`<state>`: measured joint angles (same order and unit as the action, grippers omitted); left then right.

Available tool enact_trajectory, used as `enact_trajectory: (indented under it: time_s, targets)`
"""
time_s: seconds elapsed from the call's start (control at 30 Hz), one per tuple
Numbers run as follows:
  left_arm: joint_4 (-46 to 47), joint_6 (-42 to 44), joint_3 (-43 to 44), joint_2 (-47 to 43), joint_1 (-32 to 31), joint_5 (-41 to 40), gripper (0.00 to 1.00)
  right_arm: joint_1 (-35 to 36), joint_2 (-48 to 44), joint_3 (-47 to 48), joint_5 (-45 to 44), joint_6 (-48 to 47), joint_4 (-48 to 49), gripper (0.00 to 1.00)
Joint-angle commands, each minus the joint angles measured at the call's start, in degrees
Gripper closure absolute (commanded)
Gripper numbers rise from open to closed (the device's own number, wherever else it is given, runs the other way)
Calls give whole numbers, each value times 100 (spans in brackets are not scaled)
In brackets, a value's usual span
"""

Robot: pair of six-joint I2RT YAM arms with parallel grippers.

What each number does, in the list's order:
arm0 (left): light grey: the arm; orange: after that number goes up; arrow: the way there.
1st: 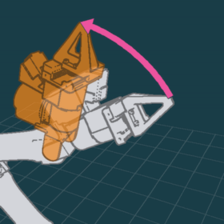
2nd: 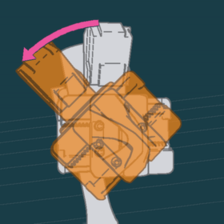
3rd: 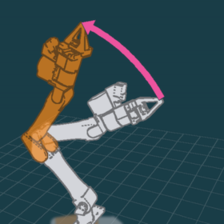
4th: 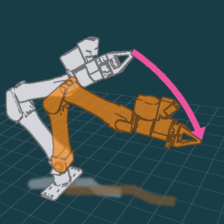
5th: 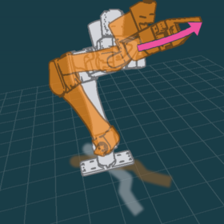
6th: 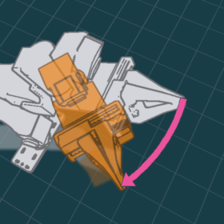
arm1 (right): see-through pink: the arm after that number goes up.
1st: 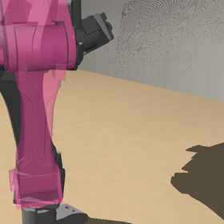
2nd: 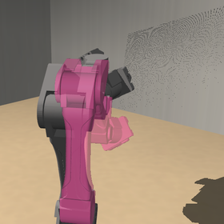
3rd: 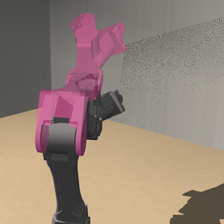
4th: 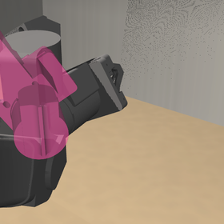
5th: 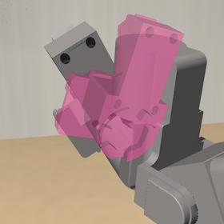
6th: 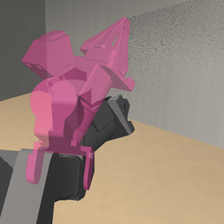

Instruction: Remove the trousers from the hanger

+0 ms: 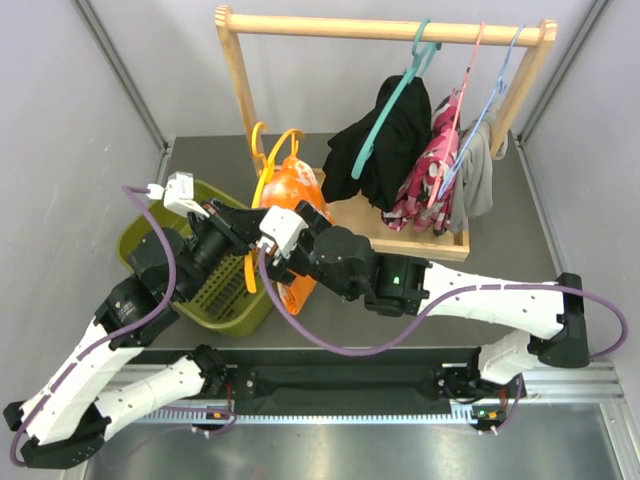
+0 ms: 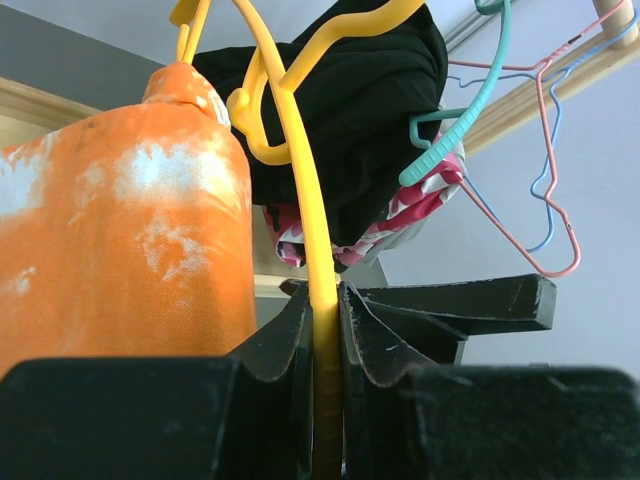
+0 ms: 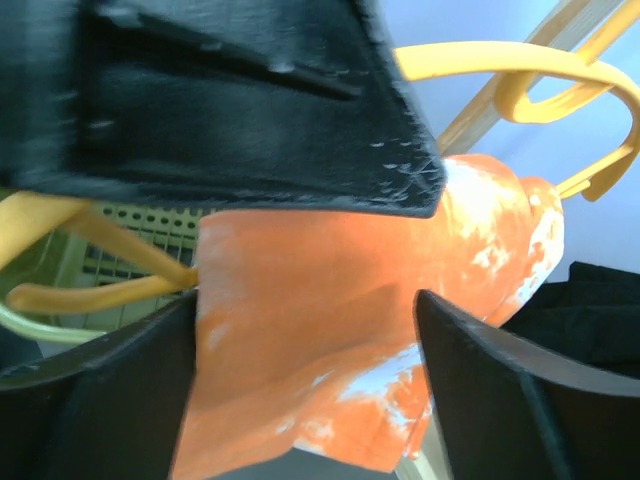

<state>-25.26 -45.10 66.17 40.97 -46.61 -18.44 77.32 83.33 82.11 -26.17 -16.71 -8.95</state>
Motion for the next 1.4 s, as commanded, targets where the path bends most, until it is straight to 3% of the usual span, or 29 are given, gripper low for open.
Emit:
enact_trajectory:
  time_s: [0.0,0.1,0.2,0.47,0.57,0.67,0.7,0.87,0.9,1.1,1.37]
  targets:
    - [1427,-7,203,-221,-15,59,100,-243,17,-54,-134,1,543,20]
    - [1348,10,229,-282,-15,86,100,-472,-10,-168,-81,-130,649,29]
    - [1330,10,229,-309,-6,182,100,-648,-19,-352,-19,-262,772,32]
    - [1321,-104,229,-239,-15,560,100,-780,227,-143,271,-412,851,26]
    - [1321,-122,238,-265,-6,595,100,-850,359,51,411,-298,851,29]
    - [1295,-122,238,-318,-15,596,100,-972,421,288,797,-184,571,51]
    - [1295,-122,230,-344,-15,578,100,-990,421,375,998,-184,518,64]
    - [1164,-25,168,-502,-15,359,100,-1078,360,841,2088,-718,-518,90]
    - [1102,19,116,-528,-6,236,100,-1079,342,1060,2395,-946,-659,100]
    - [865,379,-253,-660,-15,-615,100,-1166,298,2140,3372,-1554,-1776,100]
    - [724,731,-649,-476,-15,-1215,100,-1246,298,3451,3628,-1827,-2269,100]
